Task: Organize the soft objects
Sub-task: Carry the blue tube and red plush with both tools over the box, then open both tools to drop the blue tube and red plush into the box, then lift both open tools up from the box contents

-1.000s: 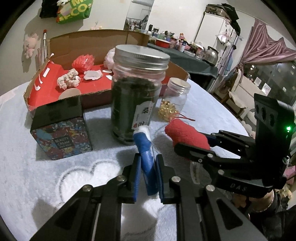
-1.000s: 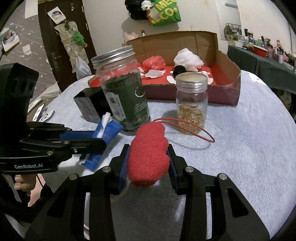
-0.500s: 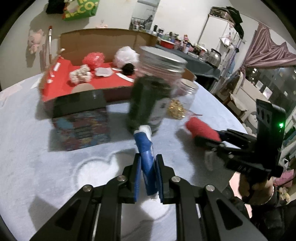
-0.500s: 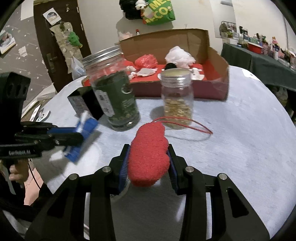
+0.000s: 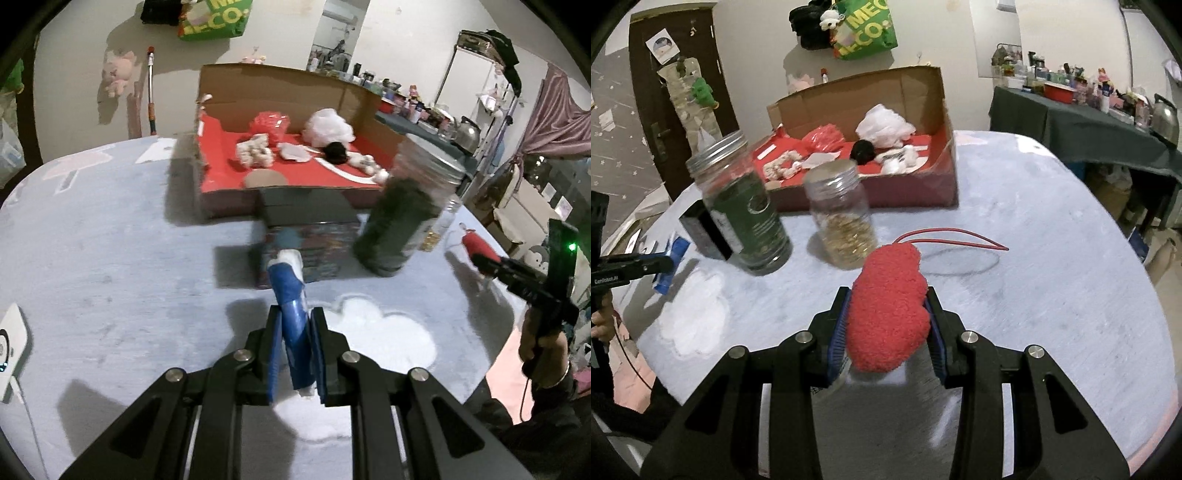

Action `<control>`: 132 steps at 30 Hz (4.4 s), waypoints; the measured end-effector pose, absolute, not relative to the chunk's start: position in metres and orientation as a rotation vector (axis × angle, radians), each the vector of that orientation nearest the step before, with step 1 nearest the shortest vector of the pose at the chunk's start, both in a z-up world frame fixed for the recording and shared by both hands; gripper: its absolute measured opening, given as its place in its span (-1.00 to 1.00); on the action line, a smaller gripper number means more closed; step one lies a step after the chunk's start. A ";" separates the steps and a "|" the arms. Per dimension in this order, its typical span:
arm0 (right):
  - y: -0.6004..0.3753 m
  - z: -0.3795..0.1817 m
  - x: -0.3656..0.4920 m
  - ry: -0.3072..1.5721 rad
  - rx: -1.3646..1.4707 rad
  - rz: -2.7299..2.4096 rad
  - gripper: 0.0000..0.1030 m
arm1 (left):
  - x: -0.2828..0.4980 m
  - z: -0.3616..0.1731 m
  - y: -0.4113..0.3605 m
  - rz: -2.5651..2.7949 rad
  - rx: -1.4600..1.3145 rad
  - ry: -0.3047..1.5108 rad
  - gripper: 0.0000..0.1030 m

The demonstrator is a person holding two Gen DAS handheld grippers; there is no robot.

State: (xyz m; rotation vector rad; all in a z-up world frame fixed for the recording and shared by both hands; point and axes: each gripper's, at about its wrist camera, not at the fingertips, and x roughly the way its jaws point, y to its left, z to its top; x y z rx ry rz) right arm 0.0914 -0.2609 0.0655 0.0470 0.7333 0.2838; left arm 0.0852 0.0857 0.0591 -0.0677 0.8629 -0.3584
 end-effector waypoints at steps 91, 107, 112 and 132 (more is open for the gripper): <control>-0.148 0.078 0.334 1.146 -0.291 0.577 0.06 | 0.330 0.062 -0.028 -0.573 0.121 1.176 -0.02; -0.171 0.102 0.301 1.092 -0.108 0.285 0.48 | 0.289 0.094 0.009 -0.258 0.047 0.974 0.91; -0.173 0.096 0.292 1.109 -0.063 0.260 0.48 | 0.280 0.087 0.018 -0.188 0.010 0.985 0.91; -0.178 0.084 0.283 1.132 -0.007 0.224 0.48 | 0.271 0.067 0.020 -0.100 0.000 1.056 0.92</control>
